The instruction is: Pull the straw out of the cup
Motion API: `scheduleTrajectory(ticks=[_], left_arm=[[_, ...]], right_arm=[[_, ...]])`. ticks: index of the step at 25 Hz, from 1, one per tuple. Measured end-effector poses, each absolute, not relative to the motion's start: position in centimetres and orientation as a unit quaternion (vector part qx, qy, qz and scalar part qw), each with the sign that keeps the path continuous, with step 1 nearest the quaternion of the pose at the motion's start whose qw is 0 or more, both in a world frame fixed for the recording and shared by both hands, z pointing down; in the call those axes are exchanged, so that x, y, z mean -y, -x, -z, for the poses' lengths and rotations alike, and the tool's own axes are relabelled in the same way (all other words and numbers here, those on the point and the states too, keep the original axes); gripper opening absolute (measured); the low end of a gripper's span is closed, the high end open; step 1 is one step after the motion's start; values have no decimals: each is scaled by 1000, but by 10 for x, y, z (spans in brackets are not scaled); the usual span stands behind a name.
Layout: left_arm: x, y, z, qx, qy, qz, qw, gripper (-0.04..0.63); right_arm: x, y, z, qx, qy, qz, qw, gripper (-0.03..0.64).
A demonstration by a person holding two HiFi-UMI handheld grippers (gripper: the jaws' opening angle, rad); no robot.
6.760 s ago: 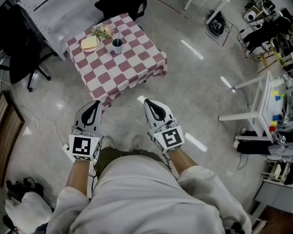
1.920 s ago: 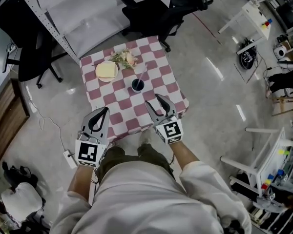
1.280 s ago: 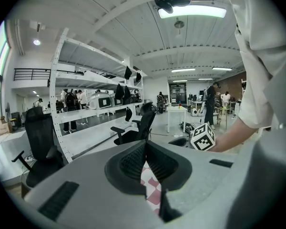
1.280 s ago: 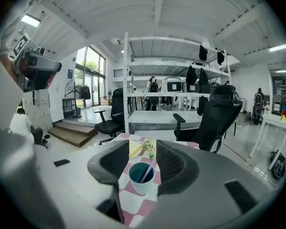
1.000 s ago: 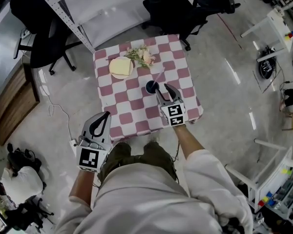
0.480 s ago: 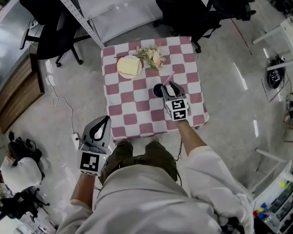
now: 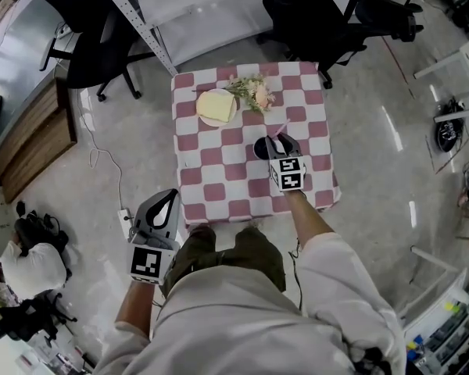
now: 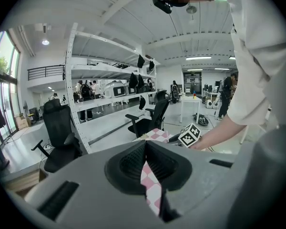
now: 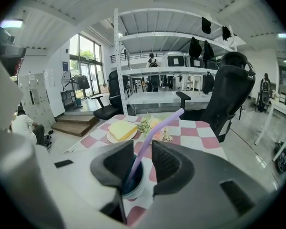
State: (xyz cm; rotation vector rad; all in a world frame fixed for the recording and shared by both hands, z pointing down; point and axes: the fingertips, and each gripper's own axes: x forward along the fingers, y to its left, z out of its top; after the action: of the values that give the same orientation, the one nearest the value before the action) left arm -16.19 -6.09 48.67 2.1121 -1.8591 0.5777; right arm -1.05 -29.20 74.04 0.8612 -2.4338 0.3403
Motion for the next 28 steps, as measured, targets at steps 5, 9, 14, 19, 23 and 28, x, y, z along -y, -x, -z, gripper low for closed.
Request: scheduleTrajectory(ticks=[5,9,14,19,23,28], left_arm=[[58,166,-489,646,-723,-202,138,4],[57,169,-490,648,-721,-202,140,3],[57,170,-489,647,-722,-201,141,3],[56,170,-491,645,-724,-202,140,3],[57,170,-492,643,-725,-200,141,3],[61,168,-491,636,-735,-199,129,3]], right_arm=[[295,13,-745,900,-319,-122,270,86],[295,17,-744,901,-318,-119,270,54],[291,21,-741,903,-315,-122,266,38],[291,20,-739,904,-317,-126,259,37],[293,20,-734,905,-318,-128,252,37],[292,22,-720,909,-318,-122,241,37]])
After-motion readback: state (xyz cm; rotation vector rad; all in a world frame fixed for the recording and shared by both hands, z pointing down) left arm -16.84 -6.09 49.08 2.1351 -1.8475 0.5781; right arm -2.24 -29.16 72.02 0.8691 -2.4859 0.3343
